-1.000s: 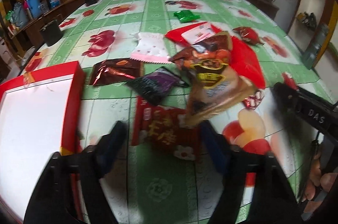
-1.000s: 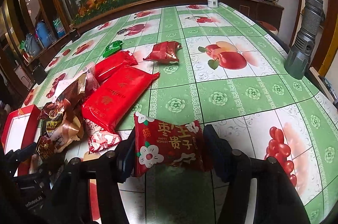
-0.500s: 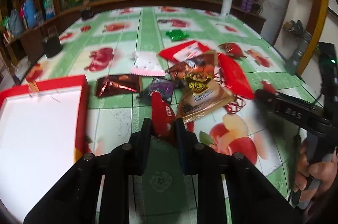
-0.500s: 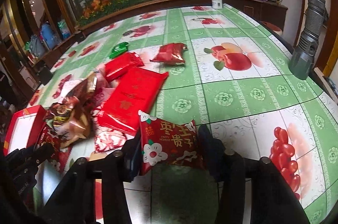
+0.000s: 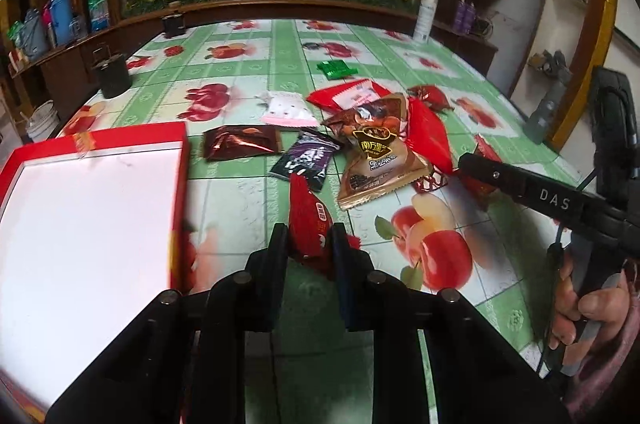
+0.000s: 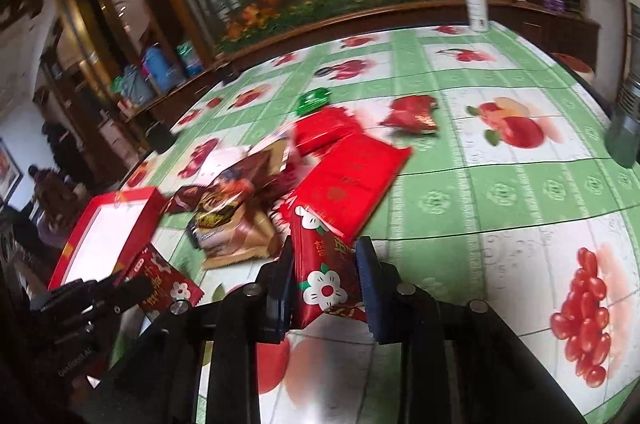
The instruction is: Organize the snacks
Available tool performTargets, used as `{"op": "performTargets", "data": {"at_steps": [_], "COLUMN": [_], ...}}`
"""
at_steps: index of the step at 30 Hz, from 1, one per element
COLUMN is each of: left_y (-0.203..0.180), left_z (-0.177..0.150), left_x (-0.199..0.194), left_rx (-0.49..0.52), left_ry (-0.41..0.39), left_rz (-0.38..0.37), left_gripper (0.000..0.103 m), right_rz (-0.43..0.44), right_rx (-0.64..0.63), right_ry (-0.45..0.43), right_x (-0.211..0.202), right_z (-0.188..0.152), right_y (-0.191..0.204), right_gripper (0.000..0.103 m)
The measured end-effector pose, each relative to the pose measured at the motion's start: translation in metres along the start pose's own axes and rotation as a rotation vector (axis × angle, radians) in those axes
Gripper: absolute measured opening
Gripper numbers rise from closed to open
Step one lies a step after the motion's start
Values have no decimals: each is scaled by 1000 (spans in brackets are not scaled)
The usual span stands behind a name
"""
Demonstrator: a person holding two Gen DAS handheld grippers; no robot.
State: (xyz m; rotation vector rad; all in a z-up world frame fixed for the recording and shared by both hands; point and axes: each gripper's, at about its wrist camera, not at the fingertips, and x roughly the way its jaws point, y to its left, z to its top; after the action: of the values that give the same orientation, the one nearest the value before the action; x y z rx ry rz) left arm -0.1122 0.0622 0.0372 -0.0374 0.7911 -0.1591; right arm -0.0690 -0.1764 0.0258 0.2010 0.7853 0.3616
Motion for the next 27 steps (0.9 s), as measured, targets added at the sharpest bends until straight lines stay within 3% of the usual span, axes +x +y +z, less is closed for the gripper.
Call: {"op": "performTargets", "data": {"at_steps": [7,12,17,24,27], "left_y": [17,34,64,119,132], "left_z": [-4,-5,-6,-17,-27], "left_x": [-48,-71,-91,-108,-102], "left_rx": [-17,-38,-83,-146,-165], "left_ry": [-106,-153,-199,-198,-157], "left_rz": [48,116,150,284,321], "left_gripper": [18,18,18,18,19], "right_rz": [178,296,472,652,668], "right_rx": [-20,-9,61,84,46], "right_ry": [-34,15,77,181,243], "right_x": [-11,-3,15,51,69], "right_z": [-1,-10,-12,-11,-16], "right_y": [21,53,92,166,197], "right_gripper": [20,19,19,19,21]}}
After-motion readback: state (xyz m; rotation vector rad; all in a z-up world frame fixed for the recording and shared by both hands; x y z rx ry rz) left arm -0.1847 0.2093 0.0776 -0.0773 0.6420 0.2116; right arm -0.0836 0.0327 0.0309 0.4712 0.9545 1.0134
